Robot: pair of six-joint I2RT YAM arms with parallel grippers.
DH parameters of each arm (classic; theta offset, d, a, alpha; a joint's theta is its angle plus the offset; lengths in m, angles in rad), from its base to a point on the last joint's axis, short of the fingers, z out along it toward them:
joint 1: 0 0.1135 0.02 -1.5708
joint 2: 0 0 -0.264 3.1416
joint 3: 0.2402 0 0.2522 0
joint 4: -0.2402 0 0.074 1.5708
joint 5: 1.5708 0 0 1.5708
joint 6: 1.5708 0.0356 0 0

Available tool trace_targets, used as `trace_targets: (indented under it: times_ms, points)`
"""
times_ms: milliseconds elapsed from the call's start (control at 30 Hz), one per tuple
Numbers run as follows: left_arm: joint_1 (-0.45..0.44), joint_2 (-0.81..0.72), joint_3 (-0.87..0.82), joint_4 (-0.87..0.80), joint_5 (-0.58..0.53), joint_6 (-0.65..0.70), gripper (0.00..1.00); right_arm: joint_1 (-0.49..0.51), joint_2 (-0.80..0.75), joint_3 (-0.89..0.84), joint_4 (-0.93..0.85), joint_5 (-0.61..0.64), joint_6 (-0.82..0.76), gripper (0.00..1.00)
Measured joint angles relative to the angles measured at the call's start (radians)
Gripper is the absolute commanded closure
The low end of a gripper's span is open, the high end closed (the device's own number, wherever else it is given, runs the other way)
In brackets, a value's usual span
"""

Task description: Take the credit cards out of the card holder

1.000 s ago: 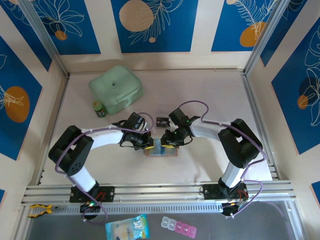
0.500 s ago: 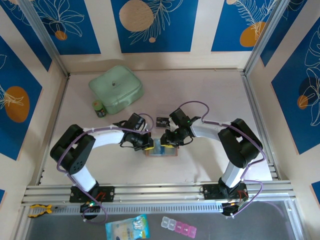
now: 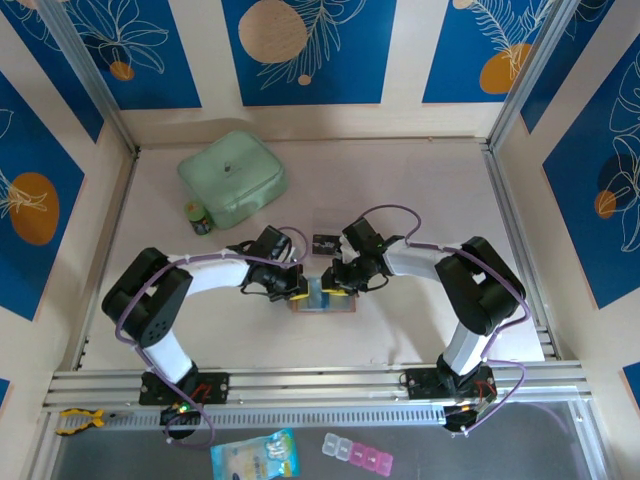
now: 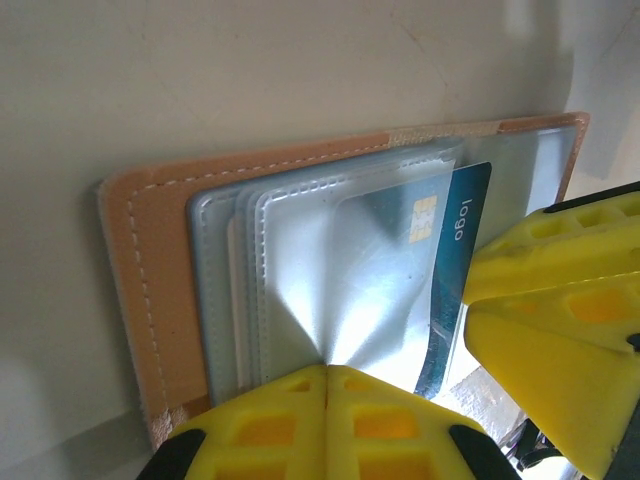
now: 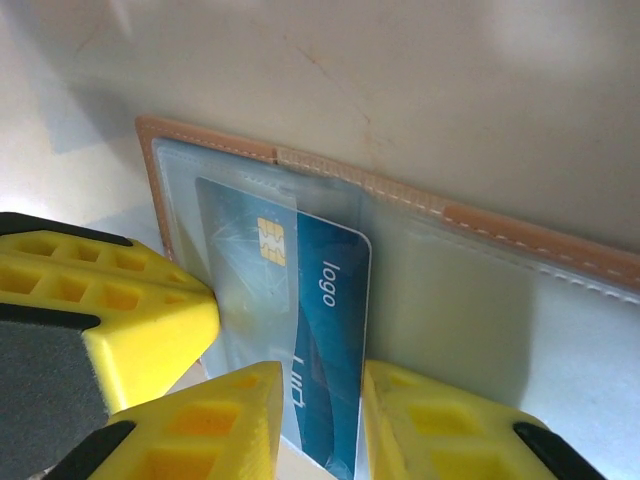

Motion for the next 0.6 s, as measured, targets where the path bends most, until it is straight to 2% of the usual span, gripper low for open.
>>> trace_targets:
  times_ms: [300, 600]
  points:
    - [0.0, 0.006, 0.006, -0.001, 0.003, 0.0, 1.0, -0.003, 0.024, 0.0, 0.013, -0.007, 0.0, 0.73]
    - [0.0, 0.007, 0.016, -0.019, -0.001, 0.006, 1.0, -0.012, 0.024, -0.014, 0.048, -0.035, 0.017, 0.78]
